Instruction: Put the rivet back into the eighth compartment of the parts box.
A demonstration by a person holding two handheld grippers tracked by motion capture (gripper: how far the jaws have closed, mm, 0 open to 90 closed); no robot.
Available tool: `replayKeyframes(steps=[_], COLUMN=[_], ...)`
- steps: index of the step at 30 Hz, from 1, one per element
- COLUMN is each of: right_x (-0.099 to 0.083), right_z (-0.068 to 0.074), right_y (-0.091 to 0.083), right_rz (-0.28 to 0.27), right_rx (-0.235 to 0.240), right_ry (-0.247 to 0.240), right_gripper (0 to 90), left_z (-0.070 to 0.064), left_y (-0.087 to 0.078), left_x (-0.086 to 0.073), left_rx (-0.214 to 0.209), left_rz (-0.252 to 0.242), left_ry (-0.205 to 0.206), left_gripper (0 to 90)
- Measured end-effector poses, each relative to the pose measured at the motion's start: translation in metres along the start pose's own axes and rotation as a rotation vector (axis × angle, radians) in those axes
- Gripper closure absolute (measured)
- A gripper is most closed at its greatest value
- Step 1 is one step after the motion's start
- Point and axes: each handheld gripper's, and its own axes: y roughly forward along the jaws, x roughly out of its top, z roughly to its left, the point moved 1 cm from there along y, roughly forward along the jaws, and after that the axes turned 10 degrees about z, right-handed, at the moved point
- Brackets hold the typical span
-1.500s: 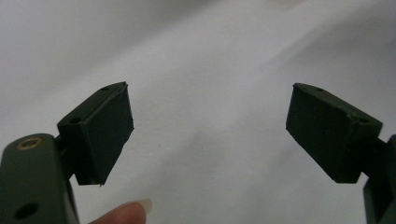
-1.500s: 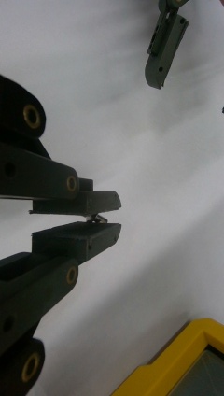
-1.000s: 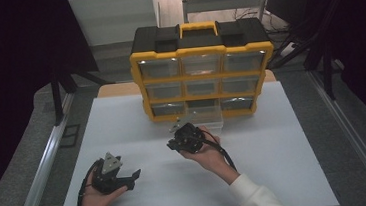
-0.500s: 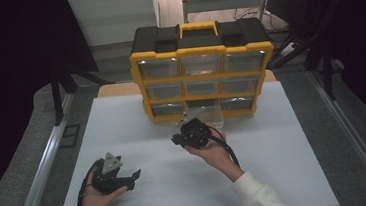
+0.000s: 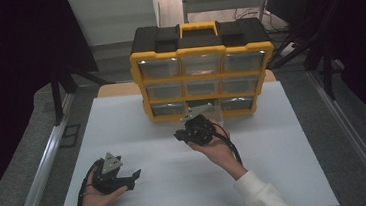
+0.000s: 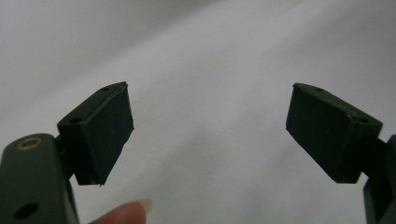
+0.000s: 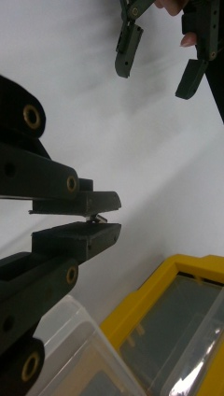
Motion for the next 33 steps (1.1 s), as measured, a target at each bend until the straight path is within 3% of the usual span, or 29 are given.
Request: replayKeyframes(steps=[33], right_x=[-0.002], right_z=[-0.020], right_y=[-0.028], right_rz=[-0.071], right_rx=[-0.056], right_ry=[0.054], right_gripper=[82.5], left_z=[0.000], left_y=[0.000], left_x=[0.000], left_rx=[0.005], left_rz=[0.001], left_ry=[0.000], left_gripper=[15.3])
